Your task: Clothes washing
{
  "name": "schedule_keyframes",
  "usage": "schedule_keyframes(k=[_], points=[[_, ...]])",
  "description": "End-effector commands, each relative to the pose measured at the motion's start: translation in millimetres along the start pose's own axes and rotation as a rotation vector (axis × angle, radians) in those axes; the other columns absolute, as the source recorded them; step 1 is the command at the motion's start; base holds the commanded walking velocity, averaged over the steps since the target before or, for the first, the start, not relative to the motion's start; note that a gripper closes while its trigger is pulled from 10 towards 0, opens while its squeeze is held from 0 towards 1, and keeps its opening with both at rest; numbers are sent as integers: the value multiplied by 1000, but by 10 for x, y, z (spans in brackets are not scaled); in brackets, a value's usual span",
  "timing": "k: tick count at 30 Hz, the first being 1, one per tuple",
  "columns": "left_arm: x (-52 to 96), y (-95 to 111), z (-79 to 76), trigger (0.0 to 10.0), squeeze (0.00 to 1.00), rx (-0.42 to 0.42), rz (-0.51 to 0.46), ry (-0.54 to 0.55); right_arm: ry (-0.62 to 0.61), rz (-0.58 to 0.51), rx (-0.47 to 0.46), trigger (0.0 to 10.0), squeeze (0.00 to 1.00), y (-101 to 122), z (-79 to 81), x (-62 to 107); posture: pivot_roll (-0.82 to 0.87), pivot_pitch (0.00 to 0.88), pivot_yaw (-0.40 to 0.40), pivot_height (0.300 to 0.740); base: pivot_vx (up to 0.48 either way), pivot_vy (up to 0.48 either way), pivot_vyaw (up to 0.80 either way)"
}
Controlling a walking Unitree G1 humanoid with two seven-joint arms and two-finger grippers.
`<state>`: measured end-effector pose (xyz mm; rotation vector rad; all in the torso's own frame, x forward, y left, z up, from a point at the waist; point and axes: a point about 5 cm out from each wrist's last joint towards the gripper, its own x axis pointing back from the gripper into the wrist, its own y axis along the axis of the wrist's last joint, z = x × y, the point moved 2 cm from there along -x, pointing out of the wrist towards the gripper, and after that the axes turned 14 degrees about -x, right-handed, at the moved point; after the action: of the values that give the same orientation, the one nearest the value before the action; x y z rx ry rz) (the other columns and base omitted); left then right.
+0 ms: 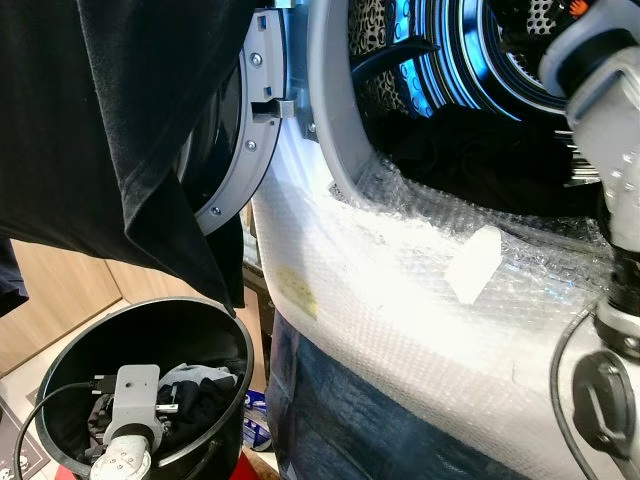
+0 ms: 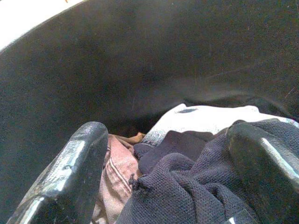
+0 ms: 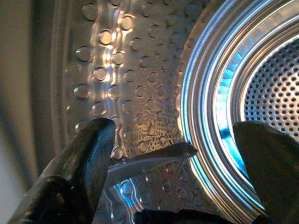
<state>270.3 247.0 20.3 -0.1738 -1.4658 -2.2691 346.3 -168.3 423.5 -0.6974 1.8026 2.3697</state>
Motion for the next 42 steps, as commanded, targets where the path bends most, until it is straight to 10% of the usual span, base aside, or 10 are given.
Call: schedule_keyframes(k=[1,7,13,19,23,26,37,42], points=[[55,-222,-168,10000,0,-15,97,-67,71,-4,14,10000,0,54,90,118,-75,29,-55,740,0,0,0],[31,-190,-167,10000,0,-25,88,-76,116,25,-1,10000,0,8,80,258,-74,35,-46,740,0,0,0],[15,-175,-120,10000,0,-33,84,-70,707,-51,-188,10000,0,103,730,715,-65,53,-43,740,0,0,0],[30,-194,-96,10000,0,-33,88,-63,907,-28,-346,10000,0,91,884,932,-55,57,-46,740,0,0,0],[31,-200,-88,10000,0,-33,90,-61,1066,-4,-507,10000,0,59,1000,1099,-58,58,-44,740,0,0,0],[21,-189,-102,10000,0,-36,88,-67,1263,124,-800,10000,0,-203,1117,1387,-57,57,-42,740,0,0,0],[34,-161,-18,10000,0,-13,71,-16,1273,569,-1035,10000,0,-1038,1091,1877,-22,61,-43,740,0,0,0],[44,-153,46,10000,0,-7,67,28,1152,839,-934,10000,0,-1611,933,2192,-15,62,-43,740,0,0,0]])
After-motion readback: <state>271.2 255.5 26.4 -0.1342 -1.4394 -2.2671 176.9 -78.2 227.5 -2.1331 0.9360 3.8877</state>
